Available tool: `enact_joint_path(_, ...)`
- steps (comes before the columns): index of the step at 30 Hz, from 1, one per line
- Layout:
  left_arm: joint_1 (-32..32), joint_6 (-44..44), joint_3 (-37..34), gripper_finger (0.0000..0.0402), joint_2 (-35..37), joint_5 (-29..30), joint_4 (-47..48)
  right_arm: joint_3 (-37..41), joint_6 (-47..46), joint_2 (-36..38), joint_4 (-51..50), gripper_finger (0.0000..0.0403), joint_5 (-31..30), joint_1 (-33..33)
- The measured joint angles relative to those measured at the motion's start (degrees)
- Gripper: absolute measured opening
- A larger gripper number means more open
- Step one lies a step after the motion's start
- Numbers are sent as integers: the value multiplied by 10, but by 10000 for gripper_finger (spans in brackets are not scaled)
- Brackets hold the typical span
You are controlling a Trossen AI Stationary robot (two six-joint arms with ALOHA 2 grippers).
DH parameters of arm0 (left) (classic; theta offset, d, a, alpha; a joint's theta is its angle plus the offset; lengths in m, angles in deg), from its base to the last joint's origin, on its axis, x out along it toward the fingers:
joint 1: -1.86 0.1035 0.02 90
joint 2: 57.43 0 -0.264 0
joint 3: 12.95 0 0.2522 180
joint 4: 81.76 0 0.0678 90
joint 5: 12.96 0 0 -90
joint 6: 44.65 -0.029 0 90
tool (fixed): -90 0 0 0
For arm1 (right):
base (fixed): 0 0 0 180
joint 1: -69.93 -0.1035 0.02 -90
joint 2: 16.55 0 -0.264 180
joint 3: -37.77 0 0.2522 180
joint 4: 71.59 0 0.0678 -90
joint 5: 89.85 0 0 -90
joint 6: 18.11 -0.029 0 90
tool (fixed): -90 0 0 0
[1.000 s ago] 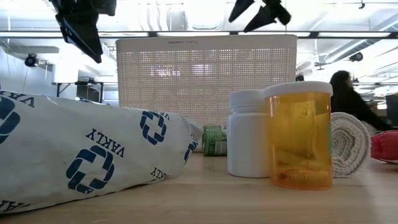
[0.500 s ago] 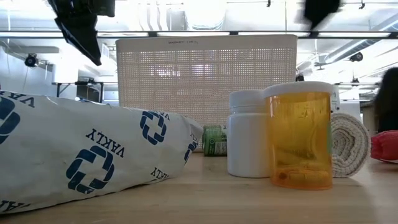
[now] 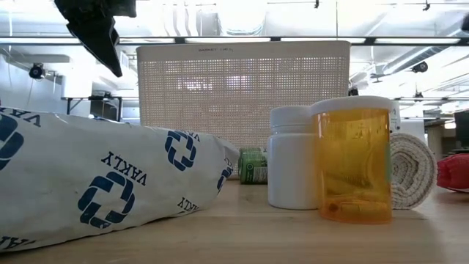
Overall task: Pick & place medical supplies in basket/bin
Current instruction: Put the red bandage into the bin
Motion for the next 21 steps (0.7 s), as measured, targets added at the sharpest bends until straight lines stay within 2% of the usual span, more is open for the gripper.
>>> enact_joint_path(5, 0, 22, 0, 159, 0, 0, 0, 41, -56, -31, 49, 332, 8, 2)
enact_joint_path(10, 0, 27, 0, 159, 0, -1, 0, 97, -48, -32, 177, 325, 32, 5)
enact_joint_path(15, 0, 28, 0, 159, 0, -2, 0, 144, -93, -31, 194, 325, 30, 4)
enact_joint_path(21, 0, 43, 0, 159, 0, -2, 0, 203, -84, -27, 309, 322, 43, 18)
